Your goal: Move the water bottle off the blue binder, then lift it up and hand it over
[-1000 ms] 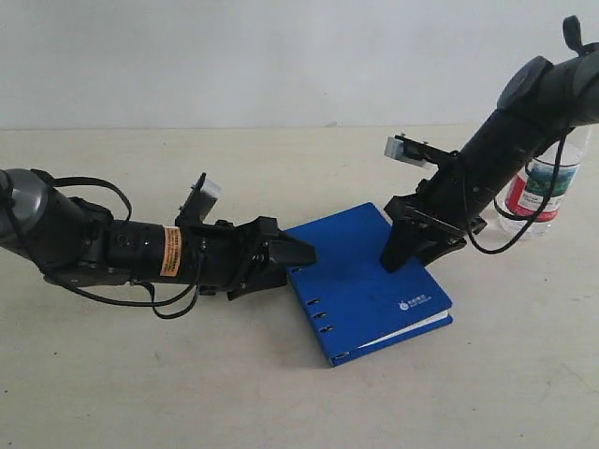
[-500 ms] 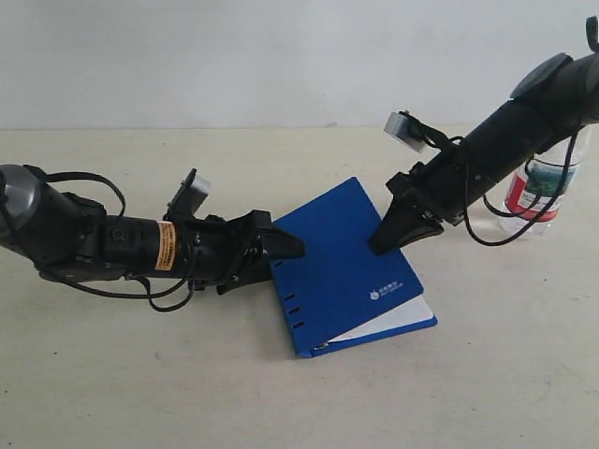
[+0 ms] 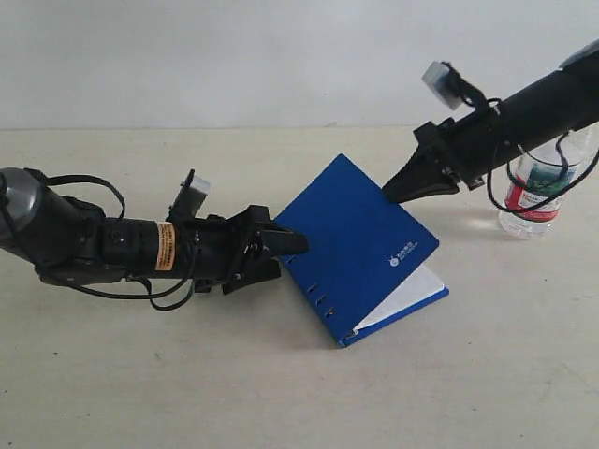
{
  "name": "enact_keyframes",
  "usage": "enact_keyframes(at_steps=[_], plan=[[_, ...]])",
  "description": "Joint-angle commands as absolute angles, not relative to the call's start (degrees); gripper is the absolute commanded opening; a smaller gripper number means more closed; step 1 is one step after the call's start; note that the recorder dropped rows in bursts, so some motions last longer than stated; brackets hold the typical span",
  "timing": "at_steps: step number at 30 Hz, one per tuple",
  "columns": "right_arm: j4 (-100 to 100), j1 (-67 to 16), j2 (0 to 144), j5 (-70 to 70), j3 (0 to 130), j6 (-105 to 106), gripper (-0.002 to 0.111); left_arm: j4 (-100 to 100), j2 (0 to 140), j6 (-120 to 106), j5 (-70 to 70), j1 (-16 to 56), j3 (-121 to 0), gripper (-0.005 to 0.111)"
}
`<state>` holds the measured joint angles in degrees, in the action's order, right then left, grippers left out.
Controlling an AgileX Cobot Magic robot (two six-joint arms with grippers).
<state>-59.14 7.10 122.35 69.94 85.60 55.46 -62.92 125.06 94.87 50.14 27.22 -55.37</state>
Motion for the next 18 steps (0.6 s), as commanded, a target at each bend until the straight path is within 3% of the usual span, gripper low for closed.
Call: enact_keyframes(at_steps=[1, 13, 18], plan=[[-60.9, 9.6, 119.8, 70.0, 85.8, 54.7, 0.000, -60.2, 125.6, 95.7, 50.4, 27.0, -55.3, 0.062], [-51.0, 9.2, 119.5, 66.6, 85.8, 43.4, 0.001, -56.4, 125.6, 93.2, 50.1, 27.1, -55.3, 0.062], [-40.0, 9.0, 122.7, 59.8, 85.8, 32.7, 0.031, -58.0, 125.6, 96.3, 49.6, 27.1, -55.3, 0.062]])
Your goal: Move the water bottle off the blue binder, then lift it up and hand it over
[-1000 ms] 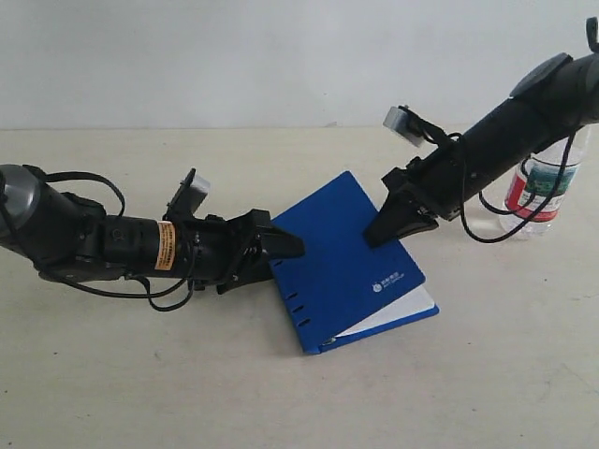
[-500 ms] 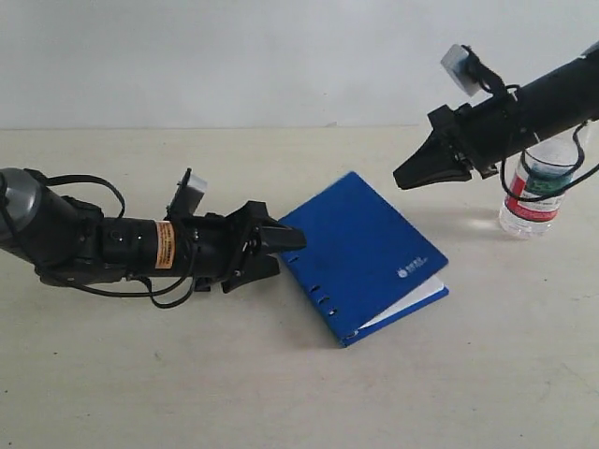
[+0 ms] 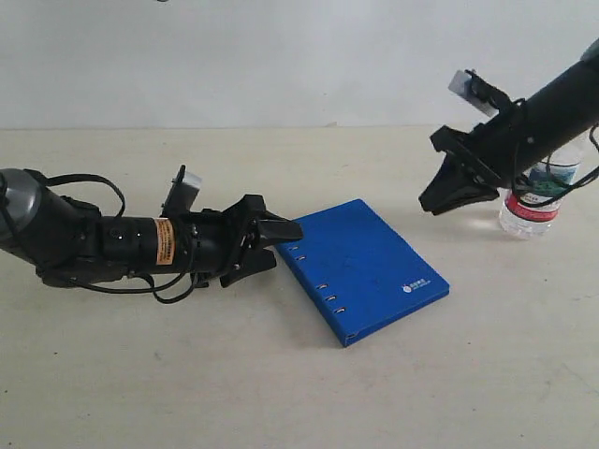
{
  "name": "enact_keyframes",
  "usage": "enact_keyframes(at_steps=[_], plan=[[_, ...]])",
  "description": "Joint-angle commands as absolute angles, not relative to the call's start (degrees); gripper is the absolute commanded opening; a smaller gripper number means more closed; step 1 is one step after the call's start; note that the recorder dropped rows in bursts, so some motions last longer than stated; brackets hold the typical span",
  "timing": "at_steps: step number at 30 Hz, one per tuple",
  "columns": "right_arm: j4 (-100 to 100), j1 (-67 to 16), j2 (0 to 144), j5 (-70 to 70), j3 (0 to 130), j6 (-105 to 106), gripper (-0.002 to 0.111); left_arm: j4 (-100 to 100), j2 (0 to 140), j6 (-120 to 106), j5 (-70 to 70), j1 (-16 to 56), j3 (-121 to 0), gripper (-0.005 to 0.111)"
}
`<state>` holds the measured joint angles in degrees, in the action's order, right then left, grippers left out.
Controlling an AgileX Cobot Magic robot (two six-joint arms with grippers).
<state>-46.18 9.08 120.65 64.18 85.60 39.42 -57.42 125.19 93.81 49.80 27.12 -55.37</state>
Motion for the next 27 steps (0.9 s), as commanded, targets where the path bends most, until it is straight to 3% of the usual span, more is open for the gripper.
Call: enact_keyframes(at_steps=[1, 3, 5, 15, 27], plan=[[-40.0, 9.0, 123.5, 59.3, 85.8, 32.7, 0.039, -58.0, 125.6, 96.6, 49.7, 27.1, -55.3, 0.062], [-40.2, 9.0, 124.5, 58.6, 85.8, 32.9, 0.052, -58.0, 125.6, 96.7, 49.6, 27.1, -55.3, 0.062], [-40.2, 9.0, 125.3, 57.8, 85.9, 32.9, 0.056, -58.3, 125.6, 96.7, 49.3, 27.2, -55.3, 0.062], [-42.6, 9.0, 127.0, 54.9, 85.9, 33.1, 0.055, -66.2, 125.6, 102.0, 45.3, 30.6, -57.8, 0.062], [-59.6, 9.0, 133.3, 70.0, 85.9, 42.3, 0.055, -68.0, 125.6, 108.2, 51.4, 30.9, -60.4, 0.062]])
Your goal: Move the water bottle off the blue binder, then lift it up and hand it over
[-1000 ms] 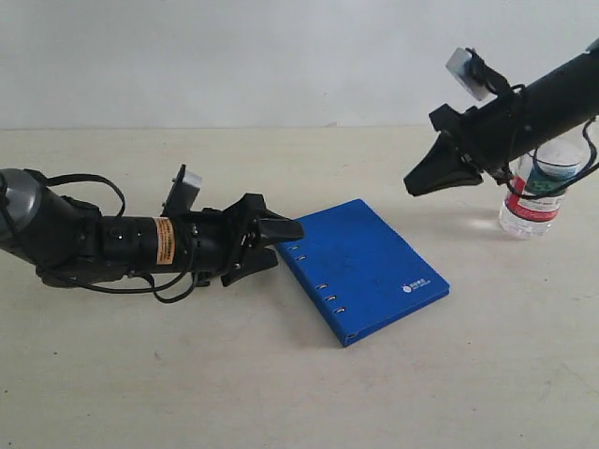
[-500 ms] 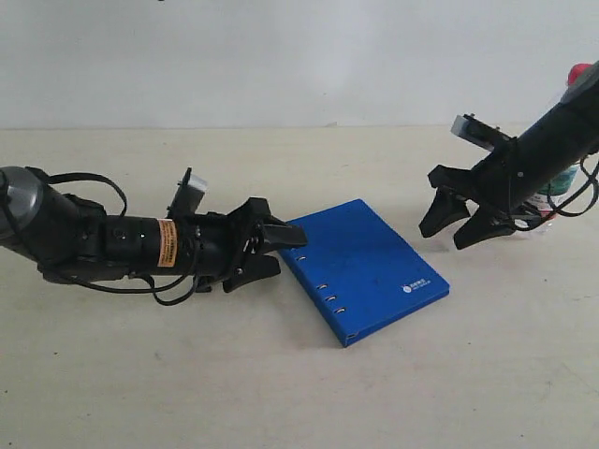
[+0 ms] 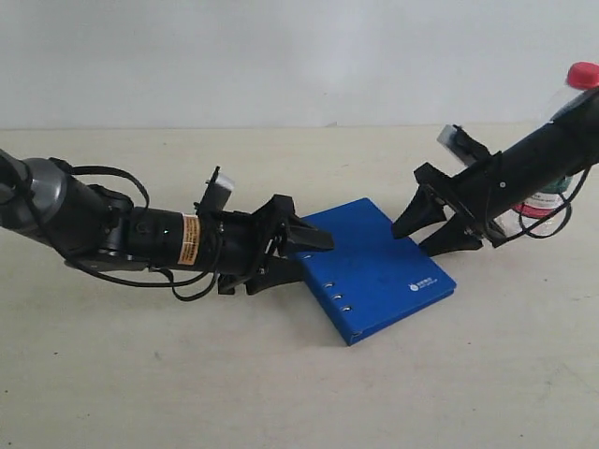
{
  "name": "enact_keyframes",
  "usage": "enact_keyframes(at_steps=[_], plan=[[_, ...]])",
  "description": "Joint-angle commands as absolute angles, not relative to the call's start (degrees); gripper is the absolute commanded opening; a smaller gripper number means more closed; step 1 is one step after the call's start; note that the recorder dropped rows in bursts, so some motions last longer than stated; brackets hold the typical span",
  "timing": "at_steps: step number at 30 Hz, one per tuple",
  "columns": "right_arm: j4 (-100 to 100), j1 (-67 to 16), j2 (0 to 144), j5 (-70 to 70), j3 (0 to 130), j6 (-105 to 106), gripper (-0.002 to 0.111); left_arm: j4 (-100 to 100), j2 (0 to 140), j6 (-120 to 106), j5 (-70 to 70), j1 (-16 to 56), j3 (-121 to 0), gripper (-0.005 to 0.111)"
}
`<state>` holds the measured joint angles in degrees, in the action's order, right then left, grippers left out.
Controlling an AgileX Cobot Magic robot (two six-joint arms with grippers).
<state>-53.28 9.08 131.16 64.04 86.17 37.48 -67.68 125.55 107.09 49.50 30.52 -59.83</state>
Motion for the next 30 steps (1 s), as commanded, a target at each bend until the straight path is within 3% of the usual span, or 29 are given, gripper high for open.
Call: enact_keyframes(at_steps=[1, 5, 9, 12, 19, 21, 22, 23, 30], plan=[[-60.5, 8.8, 133.8, 70.0, 85.9, 42.7, 0.055, -68.1, 125.6, 108.2, 51.4, 30.9, -60.4, 0.062], [-62.3, 8.5, 133.5, 70.0, 85.8, 43.5, 0.055, -68.0, 125.6, 108.2, 51.7, 30.9, -60.4, 0.062], [-61.4, 8.3, 130.6, 70.0, 85.8, 41.0, 0.038, -68.8, 125.6, 108.2, 51.7, 30.9, -60.4, 0.062], [-58.0, 6.8, 127.5, 70.0, 85.4, 40.2, 0.046, -70.5, 125.6, 108.7, 52.5, 30.4, -60.4, 0.062], [-58.6, -0.1, 127.0, 70.0, 81.8, 51.2, 0.045, -71.6, 125.4, 108.4, 53.1, 30.3, -60.4, 0.062], [-62.4, 0.2, 126.8, 70.0, 81.8, 52.0, 0.025, -71.8, 125.4, 108.4, 53.1, 29.8, -60.4, 0.062], [-62.0, 0.1, 126.3, 70.0, 81.8, 52.7, 0.007, -71.8, 125.3, 108.4, 53.1, 28.7, -60.4, 0.062], [-61.1, 0.1, 125.7, 70.0, 81.8, 53.1, 0.000, -71.8, 125.2, 108.4, 53.2, 27.6, -60.4, 0.062], [-57.6, 0.1, 119.1, 70.0, 81.8, 53.1, 0.000, -77.8, 124.0, 111.6, 52.5, 18.6, -60.3, 0.062]])
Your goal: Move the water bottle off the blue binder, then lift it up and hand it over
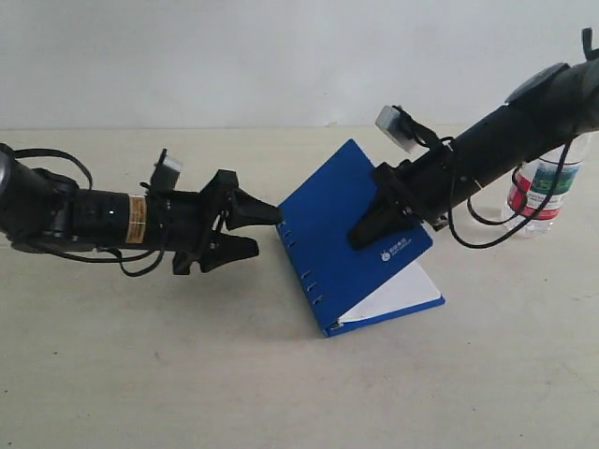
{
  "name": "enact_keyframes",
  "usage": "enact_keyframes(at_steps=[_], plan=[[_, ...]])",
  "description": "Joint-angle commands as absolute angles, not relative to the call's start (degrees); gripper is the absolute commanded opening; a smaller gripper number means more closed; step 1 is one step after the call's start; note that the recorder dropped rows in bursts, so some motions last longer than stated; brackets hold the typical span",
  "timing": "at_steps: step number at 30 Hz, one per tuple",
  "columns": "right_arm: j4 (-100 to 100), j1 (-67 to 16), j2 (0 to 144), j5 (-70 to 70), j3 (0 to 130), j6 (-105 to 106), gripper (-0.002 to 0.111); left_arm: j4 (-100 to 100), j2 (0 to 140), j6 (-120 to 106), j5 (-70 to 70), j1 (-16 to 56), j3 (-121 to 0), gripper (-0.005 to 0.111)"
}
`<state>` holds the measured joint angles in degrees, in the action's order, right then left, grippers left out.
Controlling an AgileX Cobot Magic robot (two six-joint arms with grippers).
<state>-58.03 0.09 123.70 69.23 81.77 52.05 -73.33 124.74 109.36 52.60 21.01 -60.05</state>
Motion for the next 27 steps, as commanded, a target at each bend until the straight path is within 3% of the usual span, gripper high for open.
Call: enact_keyframes(at_steps=[1, 13, 27], plan=[[-57.0, 0.1, 117.9, 70.0, 81.8, 52.8, 0.000, -78.8, 124.0, 111.9, 52.5, 18.4, -60.3, 0.062], [-55.8, 0.1, 111.1, 70.0, 78.1, 50.6, 0.000, -55.9, 124.3, 91.5, 67.5, 21.4, -60.3, 0.062], [-59.8, 0.0, 110.9, 70.0, 75.3, 55.5, 0.000, -59.3, 124.4, 89.5, 55.4, 24.5, -60.3, 0.062]])
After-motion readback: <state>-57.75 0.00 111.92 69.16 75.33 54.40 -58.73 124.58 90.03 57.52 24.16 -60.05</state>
